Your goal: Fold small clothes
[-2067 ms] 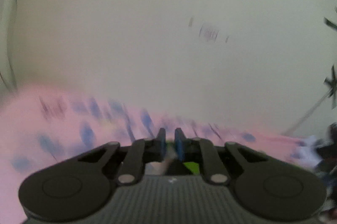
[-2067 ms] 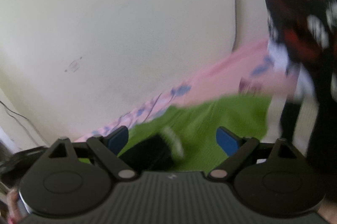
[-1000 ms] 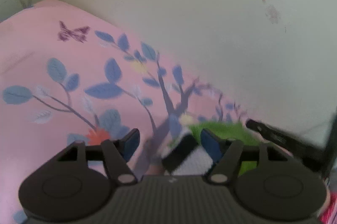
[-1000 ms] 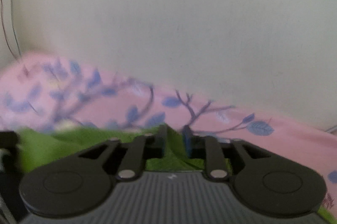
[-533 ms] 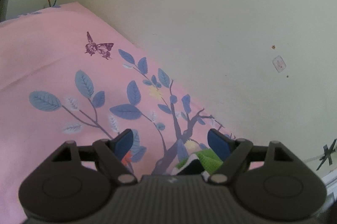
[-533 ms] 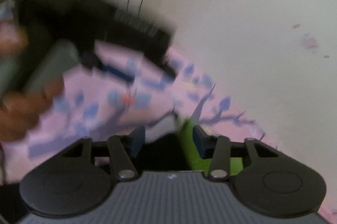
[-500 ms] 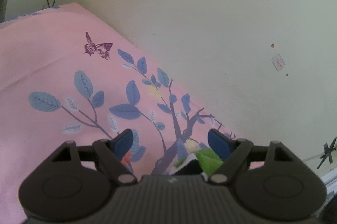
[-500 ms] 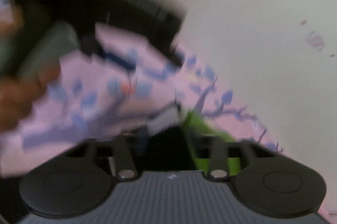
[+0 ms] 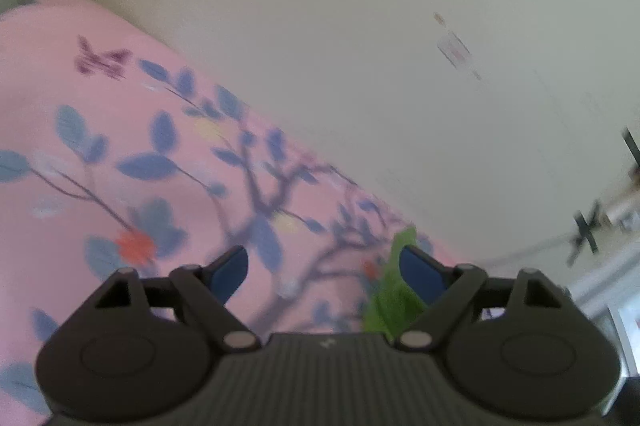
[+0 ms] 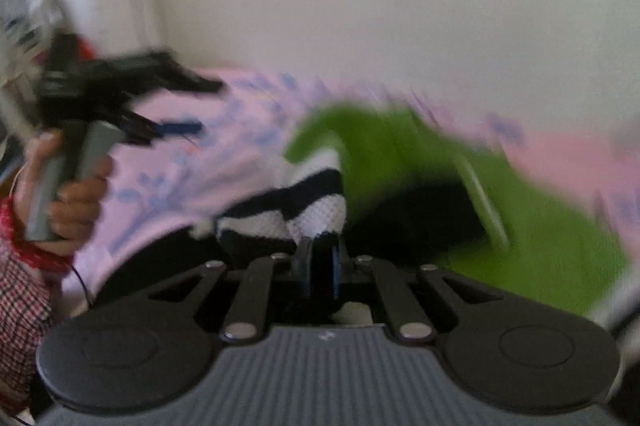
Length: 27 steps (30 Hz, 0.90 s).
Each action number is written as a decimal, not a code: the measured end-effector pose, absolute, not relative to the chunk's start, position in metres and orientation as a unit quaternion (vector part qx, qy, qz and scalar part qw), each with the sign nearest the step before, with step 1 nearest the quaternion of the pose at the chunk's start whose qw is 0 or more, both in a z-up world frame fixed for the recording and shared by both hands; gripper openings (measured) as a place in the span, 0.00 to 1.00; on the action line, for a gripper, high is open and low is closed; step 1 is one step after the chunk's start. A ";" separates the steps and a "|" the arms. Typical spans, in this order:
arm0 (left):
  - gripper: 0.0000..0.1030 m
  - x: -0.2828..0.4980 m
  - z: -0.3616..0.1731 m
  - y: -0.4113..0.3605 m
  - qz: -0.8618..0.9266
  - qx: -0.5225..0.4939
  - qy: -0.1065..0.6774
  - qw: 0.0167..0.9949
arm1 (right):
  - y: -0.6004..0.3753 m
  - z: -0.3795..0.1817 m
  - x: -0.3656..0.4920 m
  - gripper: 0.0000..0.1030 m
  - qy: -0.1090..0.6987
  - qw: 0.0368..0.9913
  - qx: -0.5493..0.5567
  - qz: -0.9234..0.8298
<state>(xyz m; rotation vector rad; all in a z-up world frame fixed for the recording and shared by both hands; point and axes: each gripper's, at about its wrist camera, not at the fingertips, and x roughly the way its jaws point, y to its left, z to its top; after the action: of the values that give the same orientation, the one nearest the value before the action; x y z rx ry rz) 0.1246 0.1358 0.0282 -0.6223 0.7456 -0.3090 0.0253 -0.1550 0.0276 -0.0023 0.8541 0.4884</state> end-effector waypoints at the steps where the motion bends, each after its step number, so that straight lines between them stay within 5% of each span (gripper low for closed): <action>1: 0.84 0.124 0.028 0.130 -0.162 -0.294 0.362 0.870 | -0.160 0.021 0.022 0.00 0.418 0.881 0.002 0.221; 3: 0.84 0.124 0.026 0.116 -0.195 -0.292 0.372 0.859 | -0.168 0.028 0.013 0.19 0.410 0.888 0.010 0.209; 4: 0.85 0.125 0.024 0.110 -0.206 -0.293 0.377 0.854 | -0.167 0.034 0.012 0.44 0.403 0.892 0.007 0.205; 5: 0.85 0.125 0.021 0.103 -0.213 -0.293 0.385 0.849 | -0.168 0.040 0.008 0.52 0.387 0.900 -0.004 0.199; 12: 0.83 0.137 -0.008 0.084 -0.227 -0.323 0.440 0.806 | -0.129 0.089 -0.009 0.51 0.279 0.933 -0.105 0.201; 17: 0.84 0.136 -0.004 0.104 -0.209 -0.350 0.426 0.808 | -0.084 0.080 0.001 0.50 0.276 0.916 -0.178 0.230; 19: 0.84 0.137 -0.002 0.114 -0.205 -0.366 0.419 0.805 | -0.071 0.067 0.014 0.35 0.290 0.907 -0.218 0.216; 20: 0.84 0.137 -0.001 0.119 -0.203 -0.373 0.415 0.804 | -0.071 0.064 0.024 0.16 0.302 0.903 -0.226 0.206; 22: 0.85 0.137 0.002 0.128 -0.197 -0.382 0.408 0.805 | -0.078 0.068 0.047 0.01 0.326 0.902 -0.199 0.201; 27: 0.85 0.134 0.009 0.151 -0.179 -0.403 0.382 0.812 | -0.098 0.102 0.104 0.01 0.357 0.850 0.097 0.376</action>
<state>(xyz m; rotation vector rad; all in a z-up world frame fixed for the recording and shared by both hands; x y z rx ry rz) 0.1340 0.1510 0.0092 -0.8616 0.8163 -0.3822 0.1042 -0.0981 0.1024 0.2045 0.7524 0.7915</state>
